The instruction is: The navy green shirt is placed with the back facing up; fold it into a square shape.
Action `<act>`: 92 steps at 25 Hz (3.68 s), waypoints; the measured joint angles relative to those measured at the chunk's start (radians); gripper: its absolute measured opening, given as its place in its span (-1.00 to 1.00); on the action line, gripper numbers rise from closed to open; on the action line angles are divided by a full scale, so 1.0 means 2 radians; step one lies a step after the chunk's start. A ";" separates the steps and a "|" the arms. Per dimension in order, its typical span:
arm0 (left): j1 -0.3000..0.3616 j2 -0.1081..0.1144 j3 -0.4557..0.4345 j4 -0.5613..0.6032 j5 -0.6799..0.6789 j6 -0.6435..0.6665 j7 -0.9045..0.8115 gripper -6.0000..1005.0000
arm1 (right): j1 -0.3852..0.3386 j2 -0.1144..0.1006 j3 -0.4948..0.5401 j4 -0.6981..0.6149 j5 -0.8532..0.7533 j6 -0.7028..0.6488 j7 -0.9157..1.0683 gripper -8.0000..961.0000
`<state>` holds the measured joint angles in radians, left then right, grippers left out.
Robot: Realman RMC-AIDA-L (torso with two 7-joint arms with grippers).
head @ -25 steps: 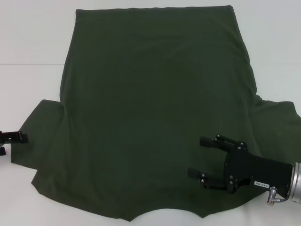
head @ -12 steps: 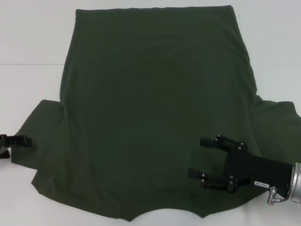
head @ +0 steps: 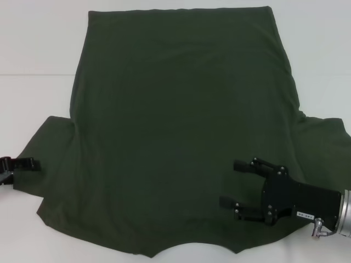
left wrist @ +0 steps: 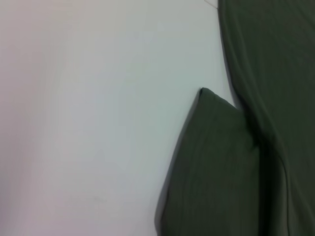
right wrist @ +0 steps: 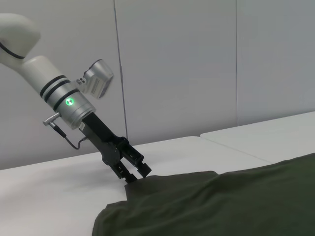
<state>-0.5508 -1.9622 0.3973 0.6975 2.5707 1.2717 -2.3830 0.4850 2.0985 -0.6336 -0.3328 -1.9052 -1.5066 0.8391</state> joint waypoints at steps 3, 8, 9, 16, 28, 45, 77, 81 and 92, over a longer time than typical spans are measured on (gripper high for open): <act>-0.001 -0.001 0.000 0.000 -0.001 0.001 0.000 0.79 | 0.000 0.000 0.000 0.000 0.000 -0.001 0.000 0.91; -0.007 -0.002 0.000 -0.009 -0.001 0.001 0.006 0.79 | 0.000 0.000 0.000 0.000 0.000 -0.001 0.000 0.91; -0.009 -0.002 0.000 -0.012 -0.001 0.001 0.007 0.79 | 0.000 0.000 0.000 0.000 0.000 -0.002 0.000 0.91; -0.012 -0.002 0.000 -0.012 0.000 0.000 0.008 0.78 | 0.000 0.000 0.000 0.000 0.001 -0.002 0.000 0.91; -0.011 -0.012 0.011 0.002 0.005 -0.024 0.030 0.50 | 0.001 0.000 0.000 0.000 0.002 -0.002 0.001 0.91; -0.012 -0.013 0.010 0.003 0.000 -0.028 0.023 -0.87 | 0.001 0.000 0.000 0.000 0.002 -0.002 0.001 0.91; -0.001 0.001 -0.027 0.032 -0.011 -0.040 0.020 -0.98 | 0.008 0.000 0.004 0.000 0.003 0.001 0.001 0.91; -0.005 0.004 -0.026 0.043 -0.017 -0.038 0.016 -0.98 | 0.009 0.000 0.005 0.000 0.003 0.002 0.001 0.91; -0.025 0.008 -0.023 0.044 -0.022 -0.003 0.003 -0.98 | 0.014 0.000 0.005 0.002 0.003 0.004 0.001 0.91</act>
<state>-0.6016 -1.9465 0.3507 0.7854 2.5273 1.2661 -2.3762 0.5121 2.0985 -0.6243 -0.3286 -1.8990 -1.4976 0.8406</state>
